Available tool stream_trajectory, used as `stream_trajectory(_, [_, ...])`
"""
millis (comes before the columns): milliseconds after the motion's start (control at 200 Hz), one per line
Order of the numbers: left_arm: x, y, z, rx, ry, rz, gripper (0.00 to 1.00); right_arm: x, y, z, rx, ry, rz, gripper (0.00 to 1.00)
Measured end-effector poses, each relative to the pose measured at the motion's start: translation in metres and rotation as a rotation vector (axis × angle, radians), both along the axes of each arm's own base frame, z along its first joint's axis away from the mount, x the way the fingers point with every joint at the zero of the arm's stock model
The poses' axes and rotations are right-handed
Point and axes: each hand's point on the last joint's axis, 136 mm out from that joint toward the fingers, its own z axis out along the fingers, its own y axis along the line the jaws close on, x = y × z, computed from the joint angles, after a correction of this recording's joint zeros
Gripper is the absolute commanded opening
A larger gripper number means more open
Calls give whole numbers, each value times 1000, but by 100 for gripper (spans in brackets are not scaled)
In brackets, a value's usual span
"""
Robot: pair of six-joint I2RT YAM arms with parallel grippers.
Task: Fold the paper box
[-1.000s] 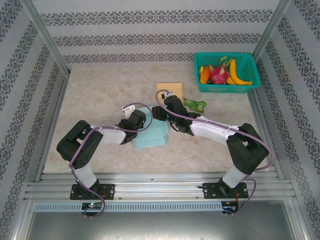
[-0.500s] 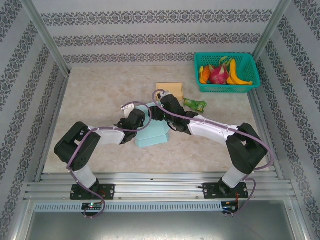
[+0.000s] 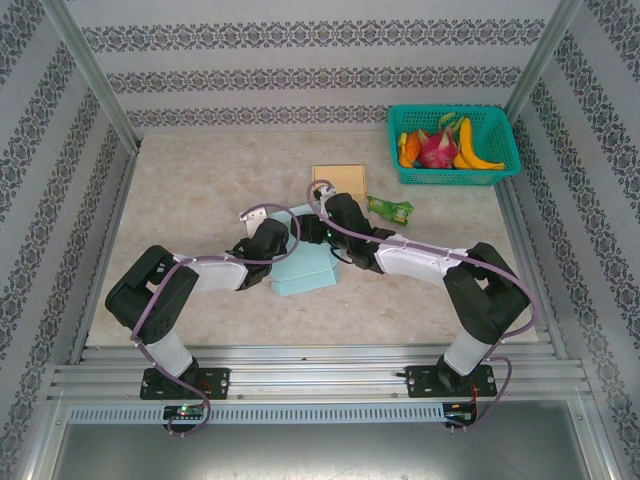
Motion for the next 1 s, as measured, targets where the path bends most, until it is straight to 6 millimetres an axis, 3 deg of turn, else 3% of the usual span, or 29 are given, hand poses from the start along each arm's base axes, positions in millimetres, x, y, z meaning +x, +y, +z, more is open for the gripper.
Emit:
stream_trajectory(250, [-1,-7,-1,-16,26,-31,0,0,-31,-34,-89,-32,23,58])
stream_trajectory(505, [0,-9,0,-16,33,-37,0,23,-66,-40,-146,-74,-35,59])
stream_trajectory(999, [1,-13,0,-18,48,-52,0,34,-80,-39,-200,-117,-73,59])
